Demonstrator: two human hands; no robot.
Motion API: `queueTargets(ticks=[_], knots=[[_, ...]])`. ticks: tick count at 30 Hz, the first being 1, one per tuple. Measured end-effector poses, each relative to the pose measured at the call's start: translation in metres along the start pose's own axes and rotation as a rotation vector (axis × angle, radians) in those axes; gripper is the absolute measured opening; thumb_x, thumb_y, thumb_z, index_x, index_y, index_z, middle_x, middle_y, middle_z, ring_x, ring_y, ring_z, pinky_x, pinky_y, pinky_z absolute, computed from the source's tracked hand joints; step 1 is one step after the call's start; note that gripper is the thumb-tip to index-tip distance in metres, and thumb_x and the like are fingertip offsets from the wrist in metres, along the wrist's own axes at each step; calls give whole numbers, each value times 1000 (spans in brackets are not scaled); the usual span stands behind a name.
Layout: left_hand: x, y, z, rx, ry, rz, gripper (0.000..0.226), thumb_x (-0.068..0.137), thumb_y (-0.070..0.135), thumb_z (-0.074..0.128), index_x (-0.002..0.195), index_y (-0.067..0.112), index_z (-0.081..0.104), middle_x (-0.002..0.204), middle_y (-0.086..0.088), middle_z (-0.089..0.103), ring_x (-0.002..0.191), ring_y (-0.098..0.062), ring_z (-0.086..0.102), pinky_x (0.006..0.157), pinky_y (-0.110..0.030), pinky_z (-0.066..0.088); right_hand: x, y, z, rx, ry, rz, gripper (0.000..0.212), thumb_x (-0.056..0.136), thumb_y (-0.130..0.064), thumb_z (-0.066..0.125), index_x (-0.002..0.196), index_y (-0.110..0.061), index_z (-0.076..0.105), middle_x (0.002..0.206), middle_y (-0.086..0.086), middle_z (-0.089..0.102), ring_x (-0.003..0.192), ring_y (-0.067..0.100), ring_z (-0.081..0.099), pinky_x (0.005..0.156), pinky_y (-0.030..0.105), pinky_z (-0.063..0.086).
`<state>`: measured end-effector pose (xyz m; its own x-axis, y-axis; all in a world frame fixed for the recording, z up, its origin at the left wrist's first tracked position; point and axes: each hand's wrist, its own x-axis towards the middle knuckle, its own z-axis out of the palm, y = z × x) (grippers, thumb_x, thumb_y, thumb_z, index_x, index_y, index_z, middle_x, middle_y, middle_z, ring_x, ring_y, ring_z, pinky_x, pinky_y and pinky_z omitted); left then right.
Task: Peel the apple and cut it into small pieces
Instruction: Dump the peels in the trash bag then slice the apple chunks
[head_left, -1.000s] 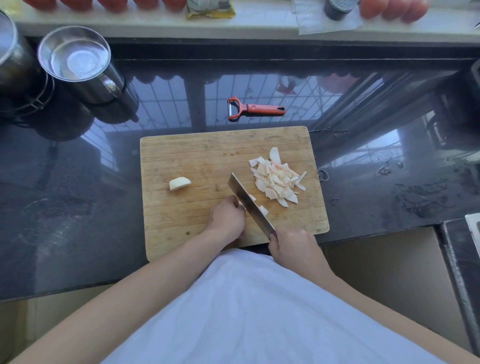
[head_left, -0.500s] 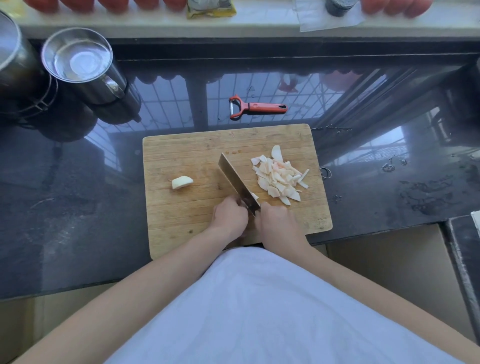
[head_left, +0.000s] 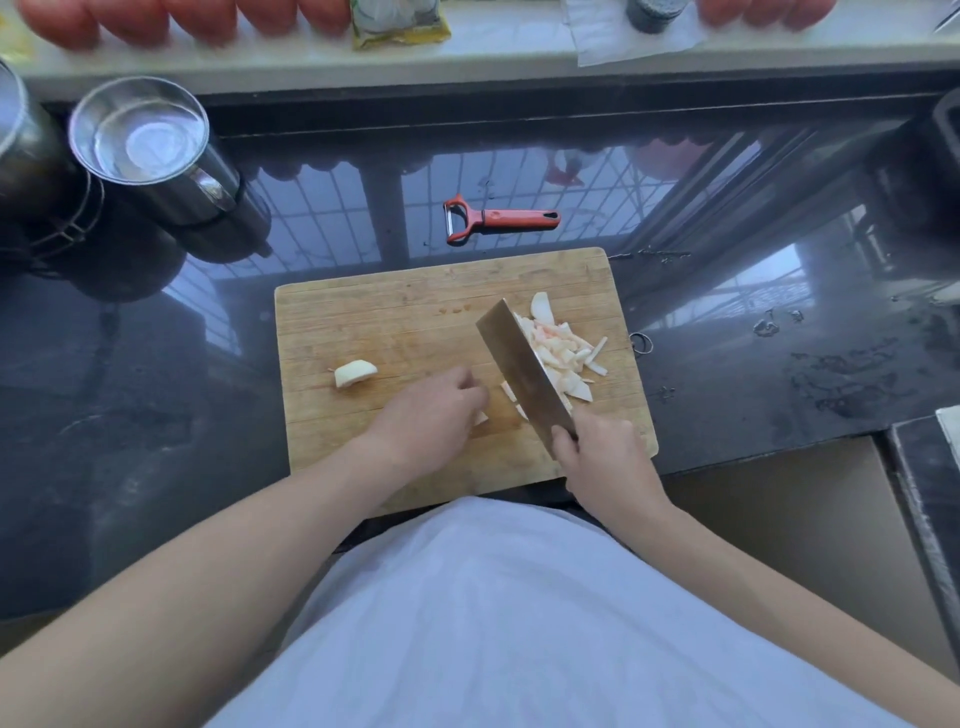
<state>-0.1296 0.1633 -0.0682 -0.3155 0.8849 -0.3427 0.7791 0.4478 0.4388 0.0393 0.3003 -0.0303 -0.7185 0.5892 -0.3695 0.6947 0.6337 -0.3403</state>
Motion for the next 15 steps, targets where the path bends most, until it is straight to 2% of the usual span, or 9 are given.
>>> queueTargets(ticks=[2, 5, 7, 9, 10, 12, 13, 15], knots=[[1, 6, -6, 141, -35, -2, 17, 95, 5, 48, 102, 18, 57, 98, -5, 57, 87, -34, 62, 63, -38, 39, -3, -3, 2, 0, -13, -3, 31, 98, -31, 46, 74, -12, 53, 59, 8, 60, 53, 29, 60, 60, 43, 52], [-2, 18, -7, 95, -79, -128, 14, 97, 6, 43, 96, 19, 42, 97, -13, 66, 80, -37, 59, 62, -39, 34, -7, -7, 2, 41, -33, -14, 31, 99, -29, 48, 73, -13, 50, 61, 10, 61, 54, 30, 61, 58, 43, 52], [-4, 26, -3, -29, -88, -264, 10, 103, 14, 40, 98, 18, 47, 97, -17, 66, 80, -36, 56, 65, -40, 37, -8, -10, 3, 39, -53, -20, 30, 99, -29, 48, 72, -15, 46, 63, 11, 61, 58, 32, 60, 58, 42, 50], [-2, 30, 5, -137, -114, -430, 23, 107, 24, 37, 104, 13, 58, 97, -12, 64, 87, -36, 61, 69, -38, 39, -9, -13, 3, 5, -78, -26, 29, 99, -29, 47, 74, -15, 45, 69, 13, 62, 66, 35, 58, 63, 40, 46], [0, 31, 9, -227, -129, -508, 29, 107, 26, 36, 104, 10, 61, 94, -9, 65, 86, -34, 64, 69, -36, 42, -10, -14, 4, -11, -88, -30, 28, 100, -29, 47, 76, -15, 45, 72, 14, 63, 69, 35, 58, 66, 39, 44], [3, 35, 14, -505, -159, -632, 37, 107, 26, 34, 98, 4, 62, 80, -12, 74, 71, -31, 73, 63, -31, 49, -13, -15, 5, -32, -97, -40, 26, 99, -29, 47, 77, -15, 43, 75, 15, 64, 69, 34, 55, 65, 38, 40], [5, 38, 15, -666, -164, -693, 36, 107, 24, 34, 96, 2, 60, 72, -16, 74, 61, -30, 73, 58, -29, 52, -14, -15, 6, -45, -100, -45, 26, 99, -29, 47, 78, -16, 41, 76, 15, 64, 67, 34, 52, 63, 36, 38], [5, 45, 12, -953, -121, -816, 31, 108, 20, 35, 96, 2, 57, 69, -22, 72, 51, -31, 68, 46, -29, 54, -16, -16, 7, -98, -126, -58, 24, 100, -31, 45, 80, -18, 39, 75, 13, 62, 71, 35, 54, 63, 36, 38]])
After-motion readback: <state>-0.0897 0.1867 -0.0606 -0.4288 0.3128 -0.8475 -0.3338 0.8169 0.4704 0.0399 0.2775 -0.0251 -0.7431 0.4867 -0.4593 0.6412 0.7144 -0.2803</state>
